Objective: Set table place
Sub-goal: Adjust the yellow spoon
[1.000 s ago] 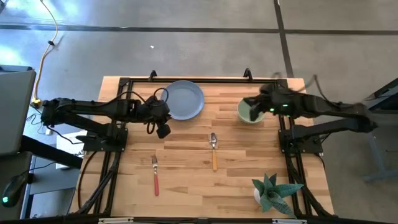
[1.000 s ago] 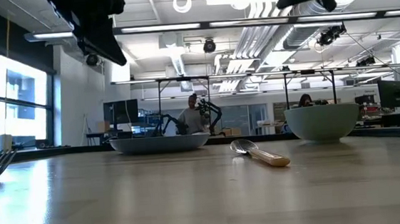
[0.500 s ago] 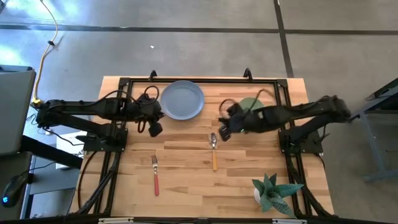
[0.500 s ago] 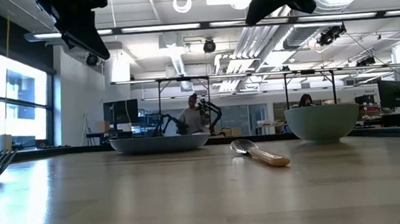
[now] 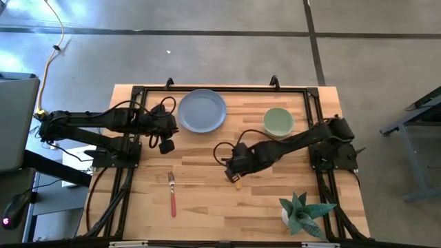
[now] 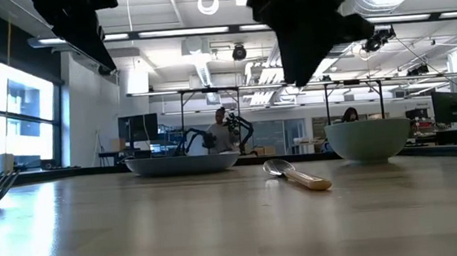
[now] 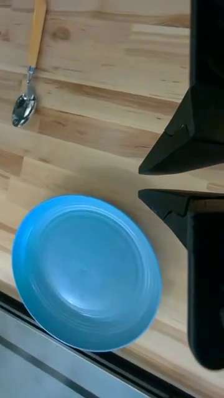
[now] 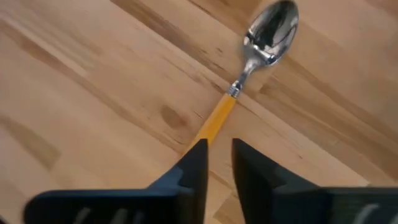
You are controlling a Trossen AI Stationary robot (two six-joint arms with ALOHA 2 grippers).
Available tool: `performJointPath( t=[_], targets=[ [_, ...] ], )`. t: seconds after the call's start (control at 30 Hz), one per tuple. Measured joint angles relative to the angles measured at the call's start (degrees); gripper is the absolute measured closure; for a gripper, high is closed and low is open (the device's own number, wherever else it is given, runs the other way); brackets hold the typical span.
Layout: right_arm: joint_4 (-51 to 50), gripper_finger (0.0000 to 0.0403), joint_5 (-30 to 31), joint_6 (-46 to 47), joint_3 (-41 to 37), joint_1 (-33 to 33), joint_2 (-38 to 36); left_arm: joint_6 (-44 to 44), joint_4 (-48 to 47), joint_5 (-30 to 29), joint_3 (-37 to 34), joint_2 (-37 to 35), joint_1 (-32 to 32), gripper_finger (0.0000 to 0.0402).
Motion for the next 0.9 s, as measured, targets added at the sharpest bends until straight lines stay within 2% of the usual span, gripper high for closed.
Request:
performJointPath(
  t=[0.17,0.33,0.57,0.9],
  targets=[
    [0.2,0.0275,-1.9,0.8,0.0,-0.8,3.3,0.1,0.1,0.0,0.0,0.0,0.0,0.0364],
    [1.0,0.0241,-3.1,4.5,0.0,-0.7,6.2,0.1,0.2,0.0,0.0,0.0,0.0,0.0364],
    [5.3,0.0233,-2.9,6.2,0.0,-0.7,10.7,1.0,1.0,0.1,0.0,0.0,0.0,0.0364],
    [5.5,0.0233,-2.2,9.0,0.1,-0.9,15.8,1.1,1.0,0.1,0.0,0.0,0.0,0.0364]
  ],
)
